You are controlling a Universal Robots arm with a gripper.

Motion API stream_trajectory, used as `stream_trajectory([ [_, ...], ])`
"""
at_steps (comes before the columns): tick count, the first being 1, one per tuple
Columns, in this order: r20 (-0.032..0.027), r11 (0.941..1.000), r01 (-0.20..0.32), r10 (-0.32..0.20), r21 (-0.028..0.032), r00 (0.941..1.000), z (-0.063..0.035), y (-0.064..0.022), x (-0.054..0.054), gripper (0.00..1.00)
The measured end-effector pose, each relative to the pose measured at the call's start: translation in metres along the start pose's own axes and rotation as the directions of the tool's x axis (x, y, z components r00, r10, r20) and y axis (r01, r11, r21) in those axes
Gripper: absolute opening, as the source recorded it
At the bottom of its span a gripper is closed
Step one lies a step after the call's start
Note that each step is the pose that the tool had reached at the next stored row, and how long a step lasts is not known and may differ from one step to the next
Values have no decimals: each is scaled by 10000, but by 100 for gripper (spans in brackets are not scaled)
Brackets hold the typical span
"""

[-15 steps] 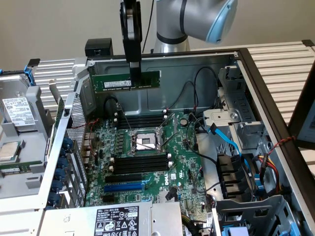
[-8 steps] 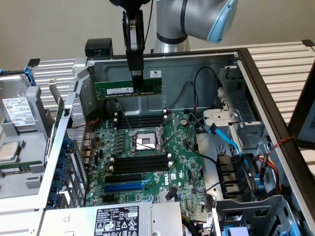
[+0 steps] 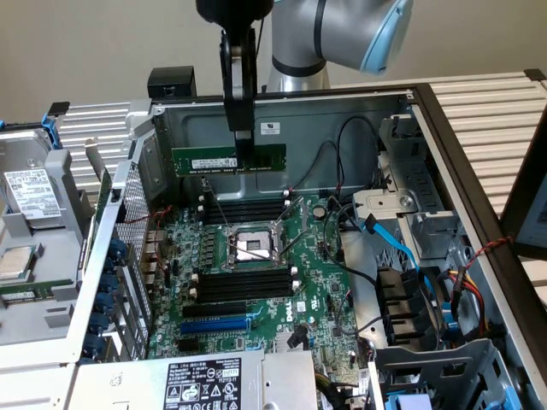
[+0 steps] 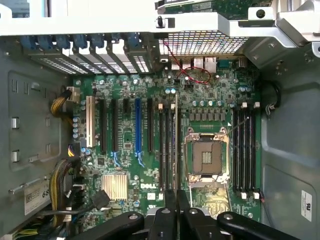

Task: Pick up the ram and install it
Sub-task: 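Pick up the ram and move it above insertion slot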

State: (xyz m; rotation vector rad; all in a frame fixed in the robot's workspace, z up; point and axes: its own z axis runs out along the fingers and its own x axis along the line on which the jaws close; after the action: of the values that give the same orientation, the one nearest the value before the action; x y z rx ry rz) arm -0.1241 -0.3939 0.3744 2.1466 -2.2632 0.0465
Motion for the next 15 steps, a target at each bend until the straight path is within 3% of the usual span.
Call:
stream_trajectory([
  [7, 14, 10000, -1, 1, 12, 10000, 82, -28, -8, 13],
  [15, 15, 10000, 0, 0, 14, 10000, 99, -49, -9, 13],
])
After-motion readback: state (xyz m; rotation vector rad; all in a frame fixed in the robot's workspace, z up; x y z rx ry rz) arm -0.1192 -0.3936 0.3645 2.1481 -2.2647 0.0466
